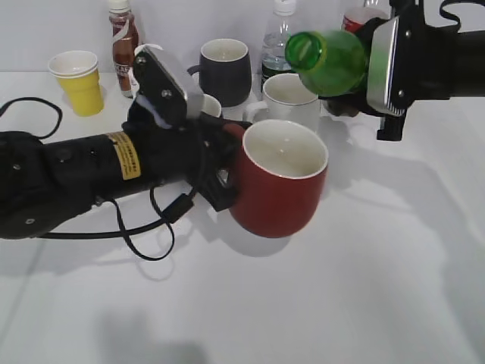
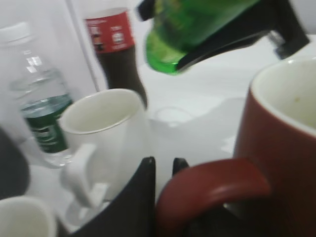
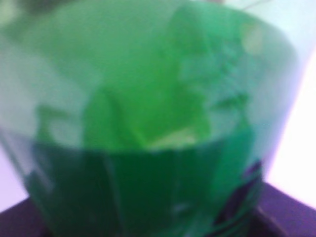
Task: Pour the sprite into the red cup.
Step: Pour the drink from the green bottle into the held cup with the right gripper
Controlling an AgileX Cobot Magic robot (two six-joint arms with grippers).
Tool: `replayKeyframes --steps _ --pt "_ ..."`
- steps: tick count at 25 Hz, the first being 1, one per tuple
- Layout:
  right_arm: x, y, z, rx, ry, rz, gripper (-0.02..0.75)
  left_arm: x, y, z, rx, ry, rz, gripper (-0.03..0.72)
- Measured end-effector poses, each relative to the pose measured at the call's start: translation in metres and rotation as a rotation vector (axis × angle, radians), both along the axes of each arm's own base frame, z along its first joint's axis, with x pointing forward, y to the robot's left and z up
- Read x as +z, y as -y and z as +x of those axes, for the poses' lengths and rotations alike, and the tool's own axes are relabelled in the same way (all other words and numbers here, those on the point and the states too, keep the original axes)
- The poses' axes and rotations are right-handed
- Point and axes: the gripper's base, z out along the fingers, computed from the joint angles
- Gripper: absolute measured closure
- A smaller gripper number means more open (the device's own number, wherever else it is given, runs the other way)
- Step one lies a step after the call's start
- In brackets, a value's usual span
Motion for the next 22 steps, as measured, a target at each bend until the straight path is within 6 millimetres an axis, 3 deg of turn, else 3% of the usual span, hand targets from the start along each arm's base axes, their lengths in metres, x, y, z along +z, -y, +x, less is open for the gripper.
replayKeyframes --steps 22 --pt "-0.0042 0.0050 0.0042 0.076 0.276 -0.259 0.300 -0.0047 0.0086 -0.0078 -0.038 -0.045 0.044 0.613"
